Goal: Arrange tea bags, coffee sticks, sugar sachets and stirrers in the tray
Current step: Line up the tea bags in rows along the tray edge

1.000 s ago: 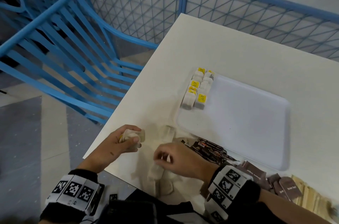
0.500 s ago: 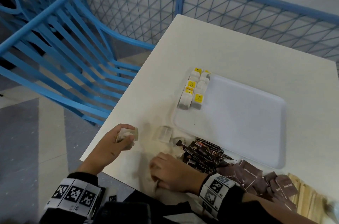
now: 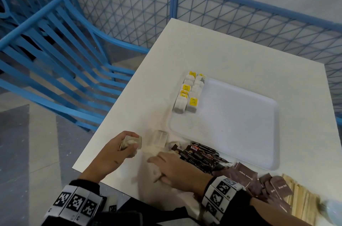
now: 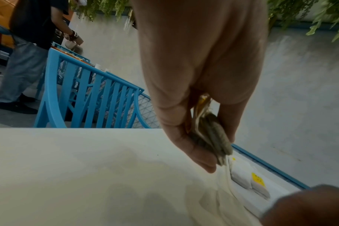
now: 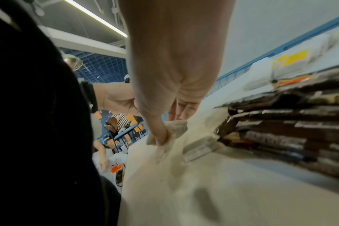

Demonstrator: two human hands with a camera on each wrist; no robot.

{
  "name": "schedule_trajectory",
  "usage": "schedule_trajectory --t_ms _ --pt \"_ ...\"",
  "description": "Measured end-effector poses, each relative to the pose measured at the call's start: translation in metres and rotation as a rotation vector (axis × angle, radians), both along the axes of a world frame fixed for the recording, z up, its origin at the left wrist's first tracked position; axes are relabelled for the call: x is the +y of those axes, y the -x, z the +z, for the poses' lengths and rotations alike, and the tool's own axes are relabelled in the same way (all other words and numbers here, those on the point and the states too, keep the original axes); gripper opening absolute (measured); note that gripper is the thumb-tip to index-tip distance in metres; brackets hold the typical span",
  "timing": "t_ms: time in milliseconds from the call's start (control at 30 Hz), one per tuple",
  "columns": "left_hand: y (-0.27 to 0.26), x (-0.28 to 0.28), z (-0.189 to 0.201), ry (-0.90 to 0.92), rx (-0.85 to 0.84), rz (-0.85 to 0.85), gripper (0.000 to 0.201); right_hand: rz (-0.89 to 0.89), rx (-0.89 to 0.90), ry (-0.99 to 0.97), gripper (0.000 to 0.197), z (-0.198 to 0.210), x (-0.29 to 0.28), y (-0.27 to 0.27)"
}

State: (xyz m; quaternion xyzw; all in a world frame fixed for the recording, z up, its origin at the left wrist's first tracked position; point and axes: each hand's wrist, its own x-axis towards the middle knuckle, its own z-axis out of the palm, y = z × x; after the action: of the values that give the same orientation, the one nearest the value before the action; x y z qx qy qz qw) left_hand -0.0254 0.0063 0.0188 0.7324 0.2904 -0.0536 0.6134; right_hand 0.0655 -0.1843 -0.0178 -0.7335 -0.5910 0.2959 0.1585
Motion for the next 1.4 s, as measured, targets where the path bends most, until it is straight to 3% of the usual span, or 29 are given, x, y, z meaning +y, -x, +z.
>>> schedule_trajectory --t_ms 167,333,400,467,567,733,933,1067,1300,1400 --pt "-0.008 -0.005 0.002 0.022 -0.018 -0.019 0.012 0.072 -0.255 0.19 0.039 0.001 -0.005 -0.006" --pt "-0.014 -0.006 0.003 0.027 -0.035 -0.029 0.012 0.1 -0.257 0.194 0.051 -0.005 -0.002 -0.005" --pt "-0.015 -0.007 0.003 0.021 -0.034 -0.045 0.012 0.101 -0.205 0.164 0.06 -0.005 -0.001 -0.007" --pt "-0.015 -0.007 0.002 0.011 -0.029 -0.056 0.012 0.02 -0.112 0.099 0.049 0.0 0.0 -0.01" --pt "-0.016 -0.008 0.0 0.005 -0.026 -0.061 0.012 -0.252 0.162 -0.061 0.024 0.016 0.0 -0.019" --pt "-0.027 -0.018 0.004 0.101 -0.053 -0.083 0.019 -0.649 0.6 -0.264 0.018 0.042 -0.003 -0.037" --pt "-0.043 -0.035 0.021 0.298 -0.093 -0.134 0.034 -0.815 0.616 -0.327 0.017 0.041 0.0 -0.046" --pt "-0.049 -0.039 0.023 0.382 -0.139 -0.262 0.046 -0.883 0.624 -0.338 0.016 0.042 -0.001 -0.045" --pt "-0.056 -0.044 0.014 0.265 -0.191 -0.197 0.023 -0.906 0.687 -0.33 0.016 0.047 -0.007 -0.053" --pt "-0.057 -0.044 0.014 0.254 -0.209 -0.157 0.023 -0.986 0.839 -0.347 0.015 0.047 -0.01 -0.058"
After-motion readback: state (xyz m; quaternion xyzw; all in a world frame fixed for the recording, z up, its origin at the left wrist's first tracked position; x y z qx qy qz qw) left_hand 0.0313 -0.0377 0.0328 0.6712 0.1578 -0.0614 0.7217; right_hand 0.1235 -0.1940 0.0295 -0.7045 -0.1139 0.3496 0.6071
